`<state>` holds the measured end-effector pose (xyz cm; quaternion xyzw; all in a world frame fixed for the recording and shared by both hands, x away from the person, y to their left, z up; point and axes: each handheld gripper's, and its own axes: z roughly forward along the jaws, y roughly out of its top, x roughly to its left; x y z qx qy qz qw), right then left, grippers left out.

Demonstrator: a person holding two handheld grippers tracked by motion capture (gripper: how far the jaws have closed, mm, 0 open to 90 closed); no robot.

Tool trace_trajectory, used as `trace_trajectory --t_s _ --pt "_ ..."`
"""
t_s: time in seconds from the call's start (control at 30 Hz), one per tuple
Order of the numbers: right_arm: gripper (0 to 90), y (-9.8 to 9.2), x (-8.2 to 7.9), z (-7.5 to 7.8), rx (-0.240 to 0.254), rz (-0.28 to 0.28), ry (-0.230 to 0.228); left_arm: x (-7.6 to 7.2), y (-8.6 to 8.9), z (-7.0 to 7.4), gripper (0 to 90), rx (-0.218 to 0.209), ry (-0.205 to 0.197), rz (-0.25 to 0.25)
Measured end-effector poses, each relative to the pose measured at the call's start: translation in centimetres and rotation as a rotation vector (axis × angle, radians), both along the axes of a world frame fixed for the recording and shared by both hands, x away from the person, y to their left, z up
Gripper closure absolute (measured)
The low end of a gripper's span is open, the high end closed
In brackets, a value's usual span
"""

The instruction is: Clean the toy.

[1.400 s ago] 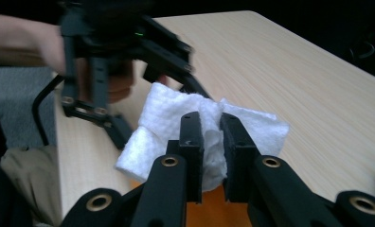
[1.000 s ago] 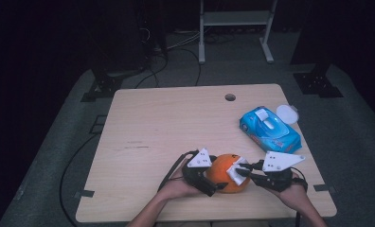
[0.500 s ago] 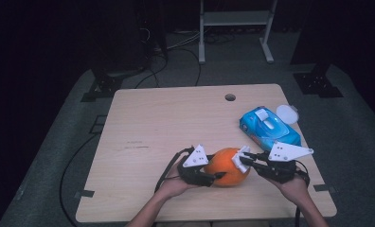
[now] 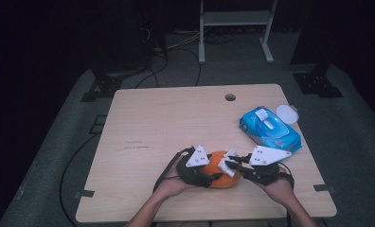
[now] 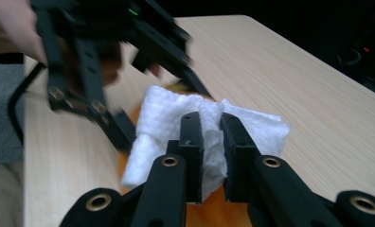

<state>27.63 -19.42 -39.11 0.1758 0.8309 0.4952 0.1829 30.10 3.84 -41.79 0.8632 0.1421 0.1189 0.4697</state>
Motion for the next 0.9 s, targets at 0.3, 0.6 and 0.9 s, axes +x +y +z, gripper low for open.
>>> trace_trajectory --t_s 0.3,0.6,0.9 --pt "79.7 -1.6 0.4 -1.0 -0.023 -0.034 0.023 0.8 0.8 -0.2 9.5 -0.059 0.011 0.010" --pt "79.7 -4.0 1.1 -2.0 0.009 -0.086 0.071 1.0 0.7 -1.2 19.7 -0.101 0.066 -0.042" --pt "79.5 -4.1 1.1 -2.2 0.021 -0.075 0.088 1.9 0.4 -2.5 4.1 -0.087 0.137 -0.045"
